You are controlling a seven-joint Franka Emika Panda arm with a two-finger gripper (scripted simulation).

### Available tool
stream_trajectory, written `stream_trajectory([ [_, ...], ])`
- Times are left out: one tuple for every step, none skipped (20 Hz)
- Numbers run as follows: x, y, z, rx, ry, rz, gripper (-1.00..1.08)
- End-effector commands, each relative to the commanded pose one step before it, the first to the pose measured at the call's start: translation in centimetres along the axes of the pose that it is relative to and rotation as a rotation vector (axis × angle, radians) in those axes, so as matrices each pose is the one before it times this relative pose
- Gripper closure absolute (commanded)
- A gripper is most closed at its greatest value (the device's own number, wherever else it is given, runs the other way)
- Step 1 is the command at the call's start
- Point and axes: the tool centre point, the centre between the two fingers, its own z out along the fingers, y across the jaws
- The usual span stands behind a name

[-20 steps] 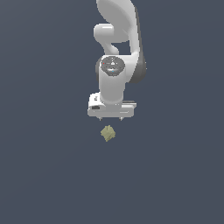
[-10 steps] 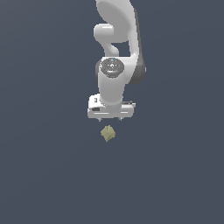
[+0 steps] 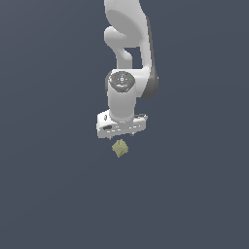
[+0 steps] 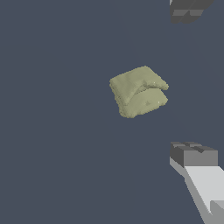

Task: Pick up the object and move it to a goal position.

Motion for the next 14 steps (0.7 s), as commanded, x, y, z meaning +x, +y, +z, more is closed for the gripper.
stream_trajectory([
  [0.14,0.206,0.677,0.00093,0.00694,-0.0617,-0.92],
  [0.052,0.084,0.279,0.00036,0.00306,-0.02588,-0.92],
  [0.048,0.084,0.279,0.00034,0.00311,-0.02586,-0.92],
  [0.044,0.083,0.277,0.00032,0.00315,-0.02577,-0.92],
  [0.039,0.079,0.265,0.00028,0.00308,-0.02473,-0.92],
  [0.033,0.074,0.25,0.00024,0.00295,-0.02338,-0.92],
  [0.028,0.07,0.235,0.00021,0.00282,-0.02202,-0.92],
  [0.024,0.064,0.22,0.00017,0.00269,-0.02069,-0.92],
  [0.02,0.059,0.205,0.00014,0.00255,-0.01934,-0.92],
  [0.016,0.056,0.191,0.00011,0.0024,-0.01798,-0.92],
  [0.014,0.05,0.176,0.00008,0.00225,-0.01665,-0.92],
  [0.012,0.045,0.161,0.00006,0.00209,-0.01533,-0.92],
  [0.009,0.042,0.147,0.00004,0.00192,-0.01395,-0.92],
  [0.008,0.036,0.133,0.00003,0.00176,-0.01265,-0.92],
])
